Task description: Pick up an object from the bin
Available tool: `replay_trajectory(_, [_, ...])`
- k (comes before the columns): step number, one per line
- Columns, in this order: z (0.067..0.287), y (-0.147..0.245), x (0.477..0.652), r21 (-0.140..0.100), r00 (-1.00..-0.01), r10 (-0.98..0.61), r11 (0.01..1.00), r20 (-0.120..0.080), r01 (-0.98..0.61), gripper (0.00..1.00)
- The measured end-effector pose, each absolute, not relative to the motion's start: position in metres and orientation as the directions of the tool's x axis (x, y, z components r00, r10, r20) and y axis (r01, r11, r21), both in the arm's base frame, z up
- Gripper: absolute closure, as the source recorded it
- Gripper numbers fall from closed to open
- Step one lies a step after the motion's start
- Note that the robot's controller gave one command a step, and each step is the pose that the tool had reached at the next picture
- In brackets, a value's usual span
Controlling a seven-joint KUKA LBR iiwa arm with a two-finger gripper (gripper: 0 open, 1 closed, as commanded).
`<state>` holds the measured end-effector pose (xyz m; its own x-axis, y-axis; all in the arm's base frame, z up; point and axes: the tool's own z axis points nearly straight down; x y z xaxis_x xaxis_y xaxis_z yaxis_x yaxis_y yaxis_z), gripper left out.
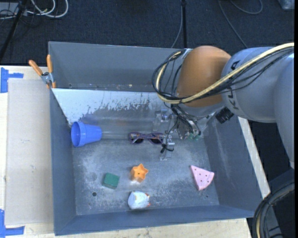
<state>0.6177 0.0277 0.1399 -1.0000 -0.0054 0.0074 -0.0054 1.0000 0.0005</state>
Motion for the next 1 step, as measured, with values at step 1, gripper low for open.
replay_trajectory(1, [0.1448,0.0276,0.6188,0.001,-1.0,-0.005,1.0,0.001,-0.005,0.0])
